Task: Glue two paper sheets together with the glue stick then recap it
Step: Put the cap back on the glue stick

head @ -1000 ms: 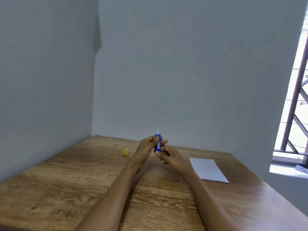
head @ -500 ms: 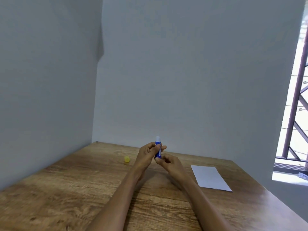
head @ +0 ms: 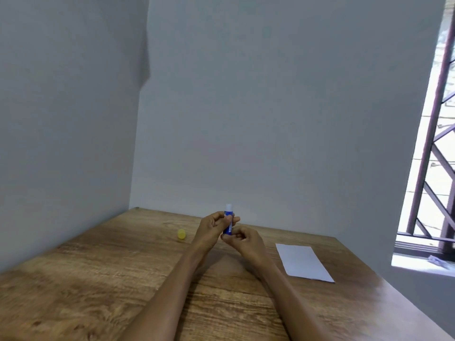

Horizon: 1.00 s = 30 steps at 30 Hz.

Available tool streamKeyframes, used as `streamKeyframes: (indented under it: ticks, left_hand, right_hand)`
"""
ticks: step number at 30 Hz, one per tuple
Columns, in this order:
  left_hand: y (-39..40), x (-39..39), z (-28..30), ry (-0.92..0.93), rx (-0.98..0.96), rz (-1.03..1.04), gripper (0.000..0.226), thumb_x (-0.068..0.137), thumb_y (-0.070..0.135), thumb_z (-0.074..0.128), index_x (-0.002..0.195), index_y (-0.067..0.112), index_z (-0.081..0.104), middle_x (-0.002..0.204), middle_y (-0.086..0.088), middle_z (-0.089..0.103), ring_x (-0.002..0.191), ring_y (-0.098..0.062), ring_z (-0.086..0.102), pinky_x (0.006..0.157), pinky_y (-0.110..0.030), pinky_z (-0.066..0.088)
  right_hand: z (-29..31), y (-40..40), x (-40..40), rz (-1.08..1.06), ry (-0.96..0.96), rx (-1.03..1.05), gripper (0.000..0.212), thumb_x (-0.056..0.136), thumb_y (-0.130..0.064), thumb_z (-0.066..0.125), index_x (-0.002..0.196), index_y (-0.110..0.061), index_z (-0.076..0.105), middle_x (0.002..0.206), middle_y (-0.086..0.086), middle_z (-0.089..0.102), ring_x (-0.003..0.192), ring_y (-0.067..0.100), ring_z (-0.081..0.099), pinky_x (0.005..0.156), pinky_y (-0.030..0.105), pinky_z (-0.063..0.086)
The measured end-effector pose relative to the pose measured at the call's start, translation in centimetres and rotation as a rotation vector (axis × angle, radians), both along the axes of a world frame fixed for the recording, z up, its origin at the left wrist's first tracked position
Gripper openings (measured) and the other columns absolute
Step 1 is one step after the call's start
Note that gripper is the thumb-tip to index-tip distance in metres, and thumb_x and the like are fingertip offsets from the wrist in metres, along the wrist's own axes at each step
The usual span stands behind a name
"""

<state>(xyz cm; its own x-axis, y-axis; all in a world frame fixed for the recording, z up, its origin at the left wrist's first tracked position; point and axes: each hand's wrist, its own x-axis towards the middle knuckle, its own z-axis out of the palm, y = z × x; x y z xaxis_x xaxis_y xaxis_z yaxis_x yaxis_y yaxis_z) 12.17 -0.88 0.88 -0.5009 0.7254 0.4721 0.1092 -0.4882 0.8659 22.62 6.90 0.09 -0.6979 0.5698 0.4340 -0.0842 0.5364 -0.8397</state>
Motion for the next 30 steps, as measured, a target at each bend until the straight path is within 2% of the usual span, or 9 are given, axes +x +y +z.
streamKeyframes:
  ticks: [3, 7, 10, 13, 16, 19, 22, 26, 30]
  left_hand:
    - [0.2, -0.1, -0.1, 0.008, -0.003, 0.006, 0.021, 0.091, 0.019, 0.058, 0.105, 0.005, 0.065, 0.105, -0.008, 0.073, 0.099, -0.013, 0.069, 0.077, -0.016, 0.054]
    - [0.1, -0.5, -0.2, -0.009, -0.013, 0.025, 0.017, 0.092, 0.021, 0.057, 0.102, 0.012, 0.066, 0.101, 0.001, 0.074, 0.097, -0.008, 0.069, 0.07, -0.017, 0.054]
    - [0.0, -0.4, -0.1, -0.012, -0.001, 0.0, 0.017, 0.092, 0.021, 0.057, 0.101, 0.012, 0.067, 0.1, 0.001, 0.075, 0.095, -0.007, 0.07, 0.069, -0.014, 0.053]
    - [0.2, 0.2, 0.0, 0.027, 0.004, -0.001, 0.019, 0.09, 0.019, 0.06, 0.103, 0.006, 0.066, 0.1, -0.003, 0.075, 0.094, -0.011, 0.071, 0.072, -0.013, 0.053]
    - [0.3, 0.6, 0.0, 0.043, 0.003, 0.019, 0.018, 0.09, 0.018, 0.06, 0.102, 0.007, 0.066, 0.1, -0.002, 0.075, 0.094, -0.01, 0.071, 0.071, -0.014, 0.054]
    - [0.1, 0.1, 0.0, 0.038, 0.009, 0.04, 0.017, 0.091, 0.019, 0.06, 0.101, 0.007, 0.066, 0.103, -0.002, 0.074, 0.097, -0.008, 0.069, 0.073, -0.015, 0.054]
    - [0.0, -0.3, -0.1, 0.053, -0.013, 0.046, 0.017, 0.092, 0.022, 0.057, 0.102, 0.012, 0.066, 0.105, -0.002, 0.073, 0.098, -0.009, 0.069, 0.08, -0.019, 0.055]
    - [0.0, -0.1, 0.0, 0.053, -0.014, 0.043, 0.022, 0.094, 0.022, 0.054, 0.107, 0.009, 0.065, 0.105, -0.005, 0.072, 0.099, -0.013, 0.068, 0.089, -0.024, 0.053]
    - [0.0, -0.1, -0.1, 0.078, -0.034, 0.042, 0.021, 0.093, 0.021, 0.055, 0.105, 0.008, 0.066, 0.104, -0.006, 0.073, 0.098, -0.013, 0.069, 0.082, -0.019, 0.055]
  right_hand:
    - [-0.2, -0.2, -0.2, -0.055, -0.037, 0.017, 0.018, 0.081, -0.034, 0.071, 0.085, -0.018, 0.064, 0.081, -0.004, 0.065, 0.076, 0.008, 0.059, 0.073, 0.024, 0.048]
    - [0.0, -0.5, -0.2, 0.106, -0.11, 0.009, 0.013, 0.096, -0.029, 0.052, 0.1, -0.026, 0.064, 0.095, -0.012, 0.066, 0.092, 0.001, 0.061, 0.075, 0.014, 0.043]
    - [0.2, -0.2, -0.2, 0.058, -0.093, 0.01, 0.015, 0.091, -0.029, 0.06, 0.096, -0.018, 0.07, 0.087, -0.006, 0.07, 0.087, 0.006, 0.064, 0.08, 0.027, 0.05]
    - [0.0, -0.1, -0.1, -0.112, -0.051, 0.037, 0.023, 0.073, -0.041, 0.074, 0.08, -0.02, 0.068, 0.071, -0.005, 0.068, 0.069, 0.008, 0.062, 0.072, 0.035, 0.052]
    - [-0.2, -0.2, -0.2, -0.146, -0.013, 0.026, 0.032, 0.068, -0.044, 0.076, 0.08, -0.02, 0.059, 0.07, -0.008, 0.061, 0.066, 0.008, 0.056, 0.063, 0.026, 0.045]
    - [-0.1, -0.2, 0.1, 0.025, -0.005, 0.003, 0.013, 0.085, -0.033, 0.067, 0.095, -0.025, 0.065, 0.074, 0.001, 0.06, 0.071, 0.012, 0.058, 0.07, 0.019, 0.045]
    - [0.3, -0.5, 0.8, 0.149, -0.059, -0.005, 0.021, 0.097, -0.025, 0.052, 0.082, -0.03, 0.066, 0.065, -0.016, 0.065, 0.065, -0.008, 0.059, 0.062, 0.004, 0.041]
    - [0.8, -0.1, 1.0, 0.118, -0.031, -0.031, 0.021, 0.092, -0.026, 0.06, 0.073, -0.027, 0.07, 0.066, -0.013, 0.066, 0.067, -0.003, 0.059, 0.067, 0.012, 0.044]
    - [0.4, -0.2, 0.7, 0.091, -0.094, -0.064, 0.014, 0.089, -0.035, 0.062, 0.089, -0.024, 0.07, 0.082, -0.004, 0.068, 0.077, 0.005, 0.06, 0.071, 0.019, 0.043]
